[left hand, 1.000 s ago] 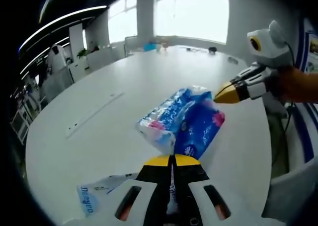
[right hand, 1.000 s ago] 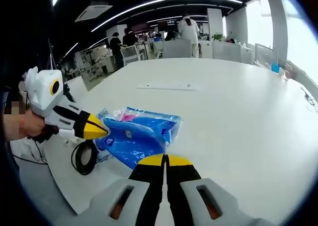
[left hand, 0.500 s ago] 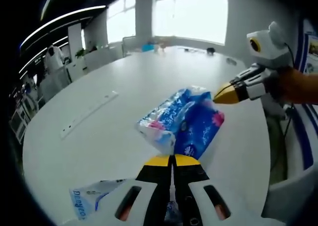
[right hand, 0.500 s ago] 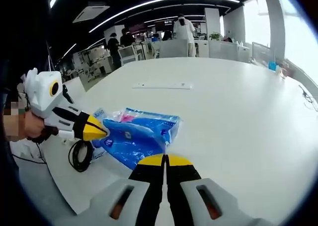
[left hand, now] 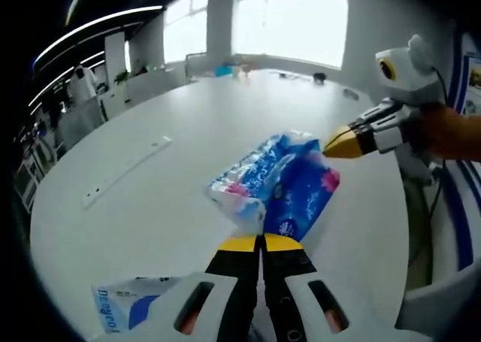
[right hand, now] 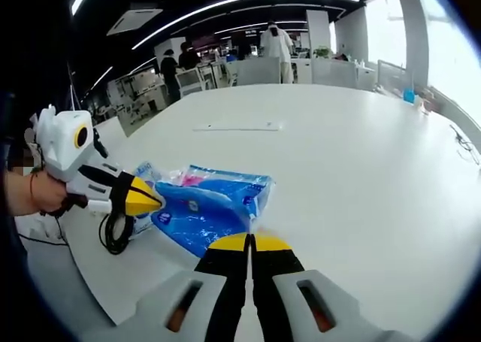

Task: Arrange the tabletop items into an orderly group along one side of the table until the central work area is clear of visible clutter.

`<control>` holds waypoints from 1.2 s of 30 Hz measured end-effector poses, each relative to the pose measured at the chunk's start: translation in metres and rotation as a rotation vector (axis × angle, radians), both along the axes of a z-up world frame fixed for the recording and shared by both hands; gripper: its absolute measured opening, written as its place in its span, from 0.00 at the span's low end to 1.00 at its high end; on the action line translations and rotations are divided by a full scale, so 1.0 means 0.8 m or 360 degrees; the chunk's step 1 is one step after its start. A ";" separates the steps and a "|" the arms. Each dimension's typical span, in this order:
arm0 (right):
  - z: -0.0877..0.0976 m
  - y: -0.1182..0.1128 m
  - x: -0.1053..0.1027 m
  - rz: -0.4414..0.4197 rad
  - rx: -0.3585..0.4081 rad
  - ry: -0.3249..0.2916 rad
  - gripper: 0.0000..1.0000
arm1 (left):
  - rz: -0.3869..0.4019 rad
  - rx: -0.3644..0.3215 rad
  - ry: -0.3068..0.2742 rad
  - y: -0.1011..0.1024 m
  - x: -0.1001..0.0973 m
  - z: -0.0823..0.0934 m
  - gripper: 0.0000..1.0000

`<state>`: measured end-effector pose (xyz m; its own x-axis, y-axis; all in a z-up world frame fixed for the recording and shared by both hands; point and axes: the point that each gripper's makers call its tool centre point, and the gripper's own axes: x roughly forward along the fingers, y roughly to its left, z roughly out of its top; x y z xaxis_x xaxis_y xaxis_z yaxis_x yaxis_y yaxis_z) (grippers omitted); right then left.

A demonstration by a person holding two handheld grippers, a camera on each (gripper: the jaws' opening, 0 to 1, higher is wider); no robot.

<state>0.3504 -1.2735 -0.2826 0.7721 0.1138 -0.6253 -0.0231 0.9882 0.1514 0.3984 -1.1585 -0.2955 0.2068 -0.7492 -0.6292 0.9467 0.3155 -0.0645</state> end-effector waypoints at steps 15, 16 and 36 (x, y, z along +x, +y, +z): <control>-0.010 -0.018 -0.007 -0.0011 0.0000 0.0021 0.00 | 0.0005 0.0008 0.0022 -0.018 -0.008 -0.010 0.00; -0.012 -0.020 -0.007 -0.0012 0.0002 0.0025 0.00 | 0.0010 0.0010 0.0025 -0.019 -0.009 -0.012 0.00; -0.039 -0.035 -0.007 -0.0012 0.0034 0.0071 0.00 | 0.0084 0.0064 0.0075 -0.033 -0.009 -0.040 0.00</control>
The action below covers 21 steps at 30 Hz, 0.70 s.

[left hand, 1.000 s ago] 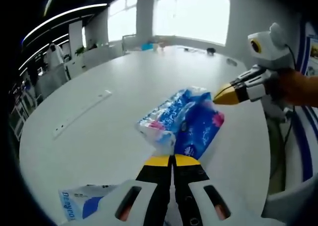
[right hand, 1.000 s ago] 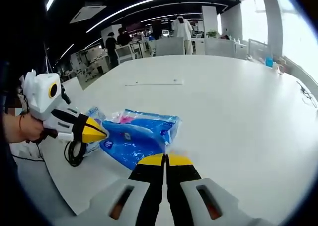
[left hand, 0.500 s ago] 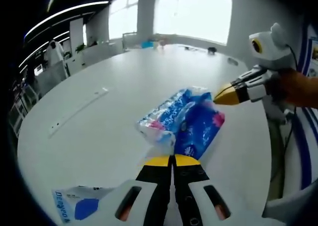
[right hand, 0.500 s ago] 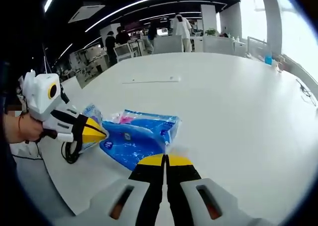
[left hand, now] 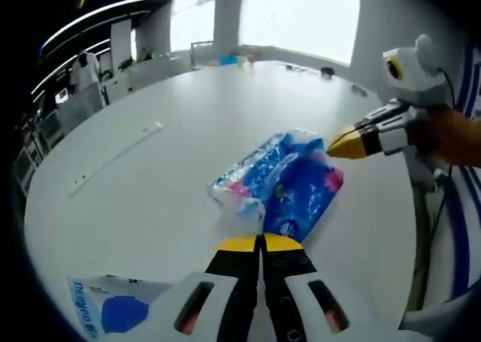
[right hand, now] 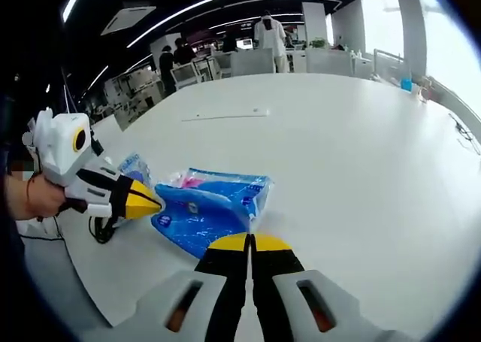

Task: Arrange the tabletop items into an orderly group along one side of the table until the central work area is clear of visible clutter.

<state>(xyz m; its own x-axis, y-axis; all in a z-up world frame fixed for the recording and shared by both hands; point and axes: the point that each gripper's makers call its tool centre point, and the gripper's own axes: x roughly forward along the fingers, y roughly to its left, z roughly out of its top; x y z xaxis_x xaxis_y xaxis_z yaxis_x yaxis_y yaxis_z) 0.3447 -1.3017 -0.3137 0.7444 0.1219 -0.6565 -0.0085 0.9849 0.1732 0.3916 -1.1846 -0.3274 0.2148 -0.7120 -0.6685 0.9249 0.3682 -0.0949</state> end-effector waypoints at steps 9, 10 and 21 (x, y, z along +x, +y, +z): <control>-0.009 -0.003 0.003 0.0009 0.0006 0.0017 0.00 | 0.0051 0.0032 0.0035 -0.002 -0.001 -0.014 0.00; -0.010 -0.003 0.004 0.0010 0.0010 0.0018 0.00 | 0.0061 0.0034 0.0039 -0.001 0.000 -0.015 0.00; -0.019 -0.007 0.012 0.0028 0.0005 0.0029 0.00 | 0.0105 0.0031 0.0049 -0.004 0.003 -0.021 0.00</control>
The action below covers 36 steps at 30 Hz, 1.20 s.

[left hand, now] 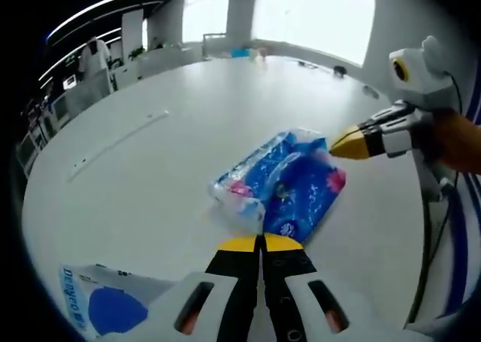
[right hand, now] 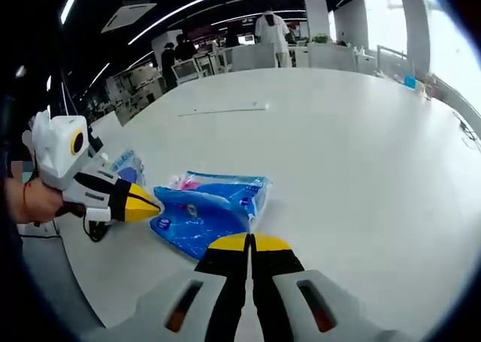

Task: Arrange the tabletop items into an orderly group along one side of the table until the central work area is clear of visible clutter.

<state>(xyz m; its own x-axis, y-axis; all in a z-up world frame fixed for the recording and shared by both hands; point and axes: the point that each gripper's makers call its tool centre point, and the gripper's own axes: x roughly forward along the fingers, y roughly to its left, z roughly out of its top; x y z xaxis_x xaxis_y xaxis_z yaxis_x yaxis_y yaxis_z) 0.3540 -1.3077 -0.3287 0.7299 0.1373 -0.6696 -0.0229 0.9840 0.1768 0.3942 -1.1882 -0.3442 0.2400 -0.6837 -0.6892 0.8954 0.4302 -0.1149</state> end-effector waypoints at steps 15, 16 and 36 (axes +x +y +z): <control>-0.008 -0.003 0.003 0.0011 0.0006 0.0012 0.00 | 0.0037 0.0003 0.0015 -0.001 0.002 -0.007 0.00; -0.009 -0.003 0.003 0.0012 0.0004 0.0013 0.00 | 0.0042 -0.0004 0.0030 -0.002 0.001 -0.007 0.00; -0.021 -0.007 0.001 0.0011 0.0013 0.0040 0.00 | 0.0058 -0.0001 0.0061 -0.005 0.000 -0.016 0.00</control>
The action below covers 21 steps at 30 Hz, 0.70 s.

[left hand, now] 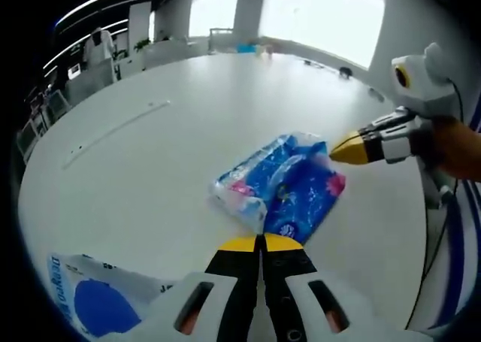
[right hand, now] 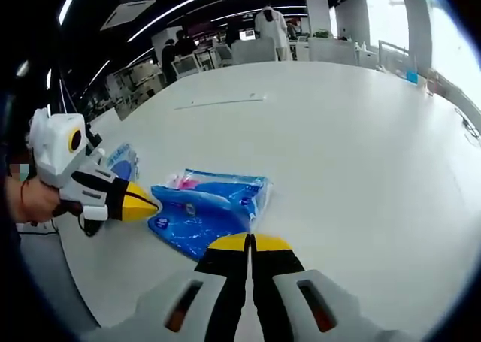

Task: Arrange the tabletop items into an orderly group along one side of the table until the central work area is clear of visible clutter.

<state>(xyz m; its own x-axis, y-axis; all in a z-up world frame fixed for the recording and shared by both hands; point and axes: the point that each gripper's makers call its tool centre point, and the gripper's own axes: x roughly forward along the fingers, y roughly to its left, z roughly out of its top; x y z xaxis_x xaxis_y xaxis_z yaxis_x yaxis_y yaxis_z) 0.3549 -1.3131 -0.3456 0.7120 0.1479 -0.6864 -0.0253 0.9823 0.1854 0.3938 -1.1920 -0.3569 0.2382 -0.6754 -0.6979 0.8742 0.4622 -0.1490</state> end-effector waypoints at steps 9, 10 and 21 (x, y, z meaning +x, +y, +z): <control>-0.002 -0.003 0.000 -0.0010 0.0002 0.0002 0.00 | 0.0008 -0.0008 0.0014 -0.001 -0.001 -0.002 0.00; -0.003 -0.003 0.000 -0.0012 0.0003 0.0000 0.00 | 0.0006 -0.0008 0.0012 -0.001 -0.001 -0.002 0.00; -0.003 -0.004 0.000 -0.0012 0.0011 -0.0002 0.00 | -0.0005 -0.0012 0.0003 -0.002 -0.003 -0.002 0.00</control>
<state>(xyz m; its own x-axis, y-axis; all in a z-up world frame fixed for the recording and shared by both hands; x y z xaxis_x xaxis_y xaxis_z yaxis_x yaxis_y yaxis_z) 0.3548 -1.3164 -0.3483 0.7141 0.1470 -0.6844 -0.0179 0.9812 0.1921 0.3915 -1.1937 -0.3584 0.2349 -0.6813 -0.6932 0.8753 0.4584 -0.1538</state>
